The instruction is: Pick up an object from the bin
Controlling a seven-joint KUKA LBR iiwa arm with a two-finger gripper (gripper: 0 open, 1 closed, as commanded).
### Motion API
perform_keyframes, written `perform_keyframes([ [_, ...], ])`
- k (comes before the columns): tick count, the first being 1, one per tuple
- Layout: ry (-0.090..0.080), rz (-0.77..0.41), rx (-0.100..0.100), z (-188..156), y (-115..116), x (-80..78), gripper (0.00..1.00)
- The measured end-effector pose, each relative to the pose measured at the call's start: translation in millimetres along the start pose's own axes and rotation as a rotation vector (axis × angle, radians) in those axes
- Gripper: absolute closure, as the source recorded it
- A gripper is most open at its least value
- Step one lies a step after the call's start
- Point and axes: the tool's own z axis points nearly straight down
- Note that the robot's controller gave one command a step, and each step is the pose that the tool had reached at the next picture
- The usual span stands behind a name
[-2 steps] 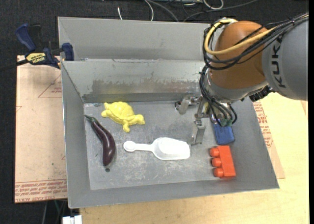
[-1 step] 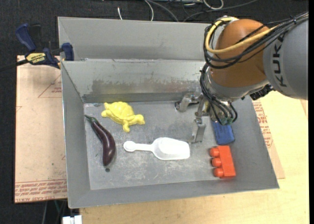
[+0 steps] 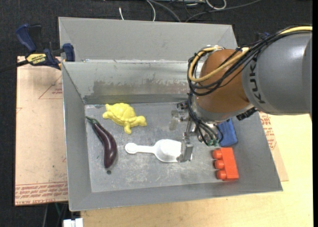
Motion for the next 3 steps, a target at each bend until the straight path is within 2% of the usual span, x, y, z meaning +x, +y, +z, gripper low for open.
perform_keyframes([
  [1,-0.002,0.138,-0.001,4,21,22.2,0.0],
  [2,-0.001,0.115,-0.001,2,23,19.9,0.0],
  [3,-0.005,0.309,-0.003,54,7,11.1,0.0],
])
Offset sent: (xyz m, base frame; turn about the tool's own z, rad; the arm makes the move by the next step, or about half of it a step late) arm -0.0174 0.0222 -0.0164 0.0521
